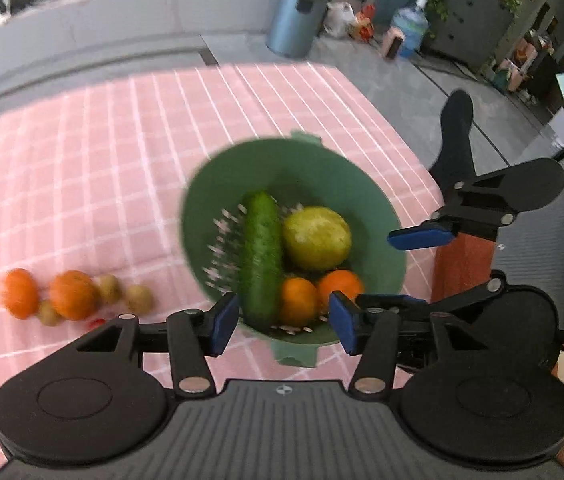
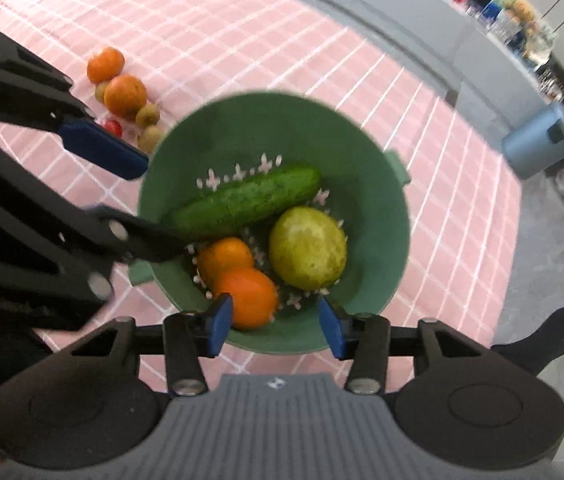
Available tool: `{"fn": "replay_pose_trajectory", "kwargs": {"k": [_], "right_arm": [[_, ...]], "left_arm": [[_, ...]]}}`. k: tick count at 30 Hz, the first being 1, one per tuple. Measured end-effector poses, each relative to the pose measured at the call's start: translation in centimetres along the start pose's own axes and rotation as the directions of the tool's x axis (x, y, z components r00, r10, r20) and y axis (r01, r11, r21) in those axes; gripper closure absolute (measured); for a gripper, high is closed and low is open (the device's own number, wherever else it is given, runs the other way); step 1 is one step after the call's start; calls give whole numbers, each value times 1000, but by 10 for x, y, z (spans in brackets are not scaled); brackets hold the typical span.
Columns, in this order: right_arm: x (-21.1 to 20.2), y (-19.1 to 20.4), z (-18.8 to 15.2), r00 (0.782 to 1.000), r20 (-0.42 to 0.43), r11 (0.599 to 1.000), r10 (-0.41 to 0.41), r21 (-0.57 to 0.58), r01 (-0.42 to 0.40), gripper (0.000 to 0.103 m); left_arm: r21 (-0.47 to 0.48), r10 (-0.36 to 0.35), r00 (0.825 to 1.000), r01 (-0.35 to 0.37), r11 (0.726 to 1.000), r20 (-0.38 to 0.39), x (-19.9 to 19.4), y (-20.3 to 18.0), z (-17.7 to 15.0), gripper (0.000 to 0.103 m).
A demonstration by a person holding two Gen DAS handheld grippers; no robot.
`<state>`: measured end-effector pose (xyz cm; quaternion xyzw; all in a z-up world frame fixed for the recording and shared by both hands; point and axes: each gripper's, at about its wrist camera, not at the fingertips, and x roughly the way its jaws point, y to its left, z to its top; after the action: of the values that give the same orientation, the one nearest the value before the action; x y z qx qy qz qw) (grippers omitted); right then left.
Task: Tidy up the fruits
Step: 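Carry both oranges over the green colander and release them inside, then withdraw both tools from the colander toward the remaining oranges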
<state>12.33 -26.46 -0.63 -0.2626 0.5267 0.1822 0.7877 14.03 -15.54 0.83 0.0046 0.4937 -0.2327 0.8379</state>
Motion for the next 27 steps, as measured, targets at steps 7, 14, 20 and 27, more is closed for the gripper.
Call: {"fn": "replay_pose_trajectory", "kwargs": {"k": [7,14,20,27], "right_arm": [[-28,22,-1,985,167,991,-47,129,25,50],[-38,54,13,939,344,963,-19,257,-74,46],[-36,88,31,886,463,943,-24,305,-134,46],[-18,127,46,845,529,937,-77,328,-120,46]], "left_arm": [[47,101,987,-108,993,127,-50,17,-13,42],[14,149,969,-154,988,199,-80,56,-30,42],[-60,128,957,-116,991,259,-99,100,-48,42],[-192,123,942,-65,979,312,-101,152,-72,42]]}}
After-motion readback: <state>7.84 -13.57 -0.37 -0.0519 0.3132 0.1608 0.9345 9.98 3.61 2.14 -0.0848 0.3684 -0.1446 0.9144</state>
